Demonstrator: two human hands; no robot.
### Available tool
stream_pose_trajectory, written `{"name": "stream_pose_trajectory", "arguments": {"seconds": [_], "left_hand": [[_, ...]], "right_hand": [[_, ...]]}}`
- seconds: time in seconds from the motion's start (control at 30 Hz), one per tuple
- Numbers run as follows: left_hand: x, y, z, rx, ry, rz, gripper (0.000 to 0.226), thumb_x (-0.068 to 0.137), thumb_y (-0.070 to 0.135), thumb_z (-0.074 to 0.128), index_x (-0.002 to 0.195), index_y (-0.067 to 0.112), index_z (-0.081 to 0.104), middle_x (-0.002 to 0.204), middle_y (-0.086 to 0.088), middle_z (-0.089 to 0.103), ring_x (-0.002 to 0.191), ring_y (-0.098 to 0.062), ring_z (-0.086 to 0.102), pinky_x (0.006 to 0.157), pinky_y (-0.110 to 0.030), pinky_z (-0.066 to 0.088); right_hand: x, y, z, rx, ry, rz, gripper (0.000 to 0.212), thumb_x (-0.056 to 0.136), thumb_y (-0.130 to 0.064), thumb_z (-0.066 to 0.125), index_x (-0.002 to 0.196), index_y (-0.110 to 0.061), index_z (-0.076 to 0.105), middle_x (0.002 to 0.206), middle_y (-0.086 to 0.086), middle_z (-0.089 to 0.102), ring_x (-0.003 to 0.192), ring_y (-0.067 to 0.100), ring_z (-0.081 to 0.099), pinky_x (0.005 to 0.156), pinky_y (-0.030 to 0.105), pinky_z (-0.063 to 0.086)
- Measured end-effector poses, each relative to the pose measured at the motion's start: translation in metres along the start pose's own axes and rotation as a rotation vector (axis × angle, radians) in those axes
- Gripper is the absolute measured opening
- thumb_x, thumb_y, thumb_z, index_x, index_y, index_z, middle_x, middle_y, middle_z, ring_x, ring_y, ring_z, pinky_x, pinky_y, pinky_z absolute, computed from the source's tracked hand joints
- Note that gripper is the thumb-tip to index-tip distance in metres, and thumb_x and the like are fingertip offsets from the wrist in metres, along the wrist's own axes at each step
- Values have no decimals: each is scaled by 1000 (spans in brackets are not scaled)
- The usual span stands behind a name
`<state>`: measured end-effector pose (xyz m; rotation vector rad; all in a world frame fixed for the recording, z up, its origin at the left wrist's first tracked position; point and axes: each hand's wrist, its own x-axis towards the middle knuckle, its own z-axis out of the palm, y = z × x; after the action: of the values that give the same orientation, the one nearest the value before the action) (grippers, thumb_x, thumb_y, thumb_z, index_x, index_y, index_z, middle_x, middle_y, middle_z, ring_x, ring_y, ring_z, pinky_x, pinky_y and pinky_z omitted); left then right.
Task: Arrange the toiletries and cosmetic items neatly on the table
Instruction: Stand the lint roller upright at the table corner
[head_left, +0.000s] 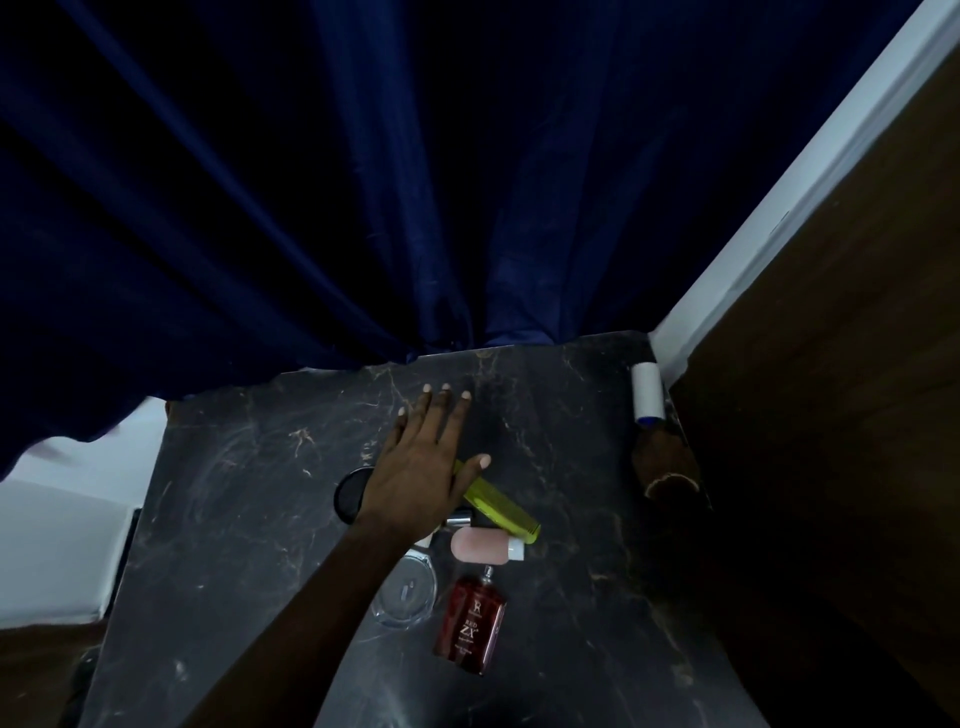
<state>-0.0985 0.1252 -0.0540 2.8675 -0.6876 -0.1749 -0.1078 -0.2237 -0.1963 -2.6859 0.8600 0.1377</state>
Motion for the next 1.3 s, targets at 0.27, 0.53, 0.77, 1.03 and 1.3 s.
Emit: {"name": "stream_pose_trajectory", "arguments": {"seconds": [0.27,0.53,0.77,1.03,1.3], "left_hand": [[-10,-6,8,5,-21,-25,78,101,67,18,162,22,1,172,-8,4,159,-24,-4,129,-48,8],[-19,-7,12,-8,-38,-46,78,101,67,19,162,22,0,172,-7,3,159,-23,-6,129,-51,9],[-26,-8,16,-21,-25,-61,76,102,65,24,163,23,5,172,-7,9,159,-24,0,128,-50,11],[-16,-8,20,-12,-38,-24,76,103,60,28,163,15,8,171,-9,13,159,-25,8,128,-47,15],[35,-1,23,-63,-41,53,82,97,24,60,162,11,14,167,-12,22,154,-30,24,124,-47,28]], "right_hand": [[1,-4,-11,-61,-69,-18,35,98,-28,49,119,0,54,115,21,64,101,37,64,84,44,52],[-34,-85,7,-179,-194,-288,33,95,-27,46,118,-6,56,107,14,70,97,36,68,81,42,53],[-78,-138,35,-271,-191,-504,27,93,-24,45,114,-9,56,100,12,73,93,33,71,77,40,54],[-93,-155,27,18,-353,-416,30,88,-37,48,98,-15,65,102,10,71,97,34,68,80,38,51],[-71,-155,-45,401,-417,-219,24,85,-26,62,84,-4,70,82,16,70,78,29,66,57,24,37]]}}
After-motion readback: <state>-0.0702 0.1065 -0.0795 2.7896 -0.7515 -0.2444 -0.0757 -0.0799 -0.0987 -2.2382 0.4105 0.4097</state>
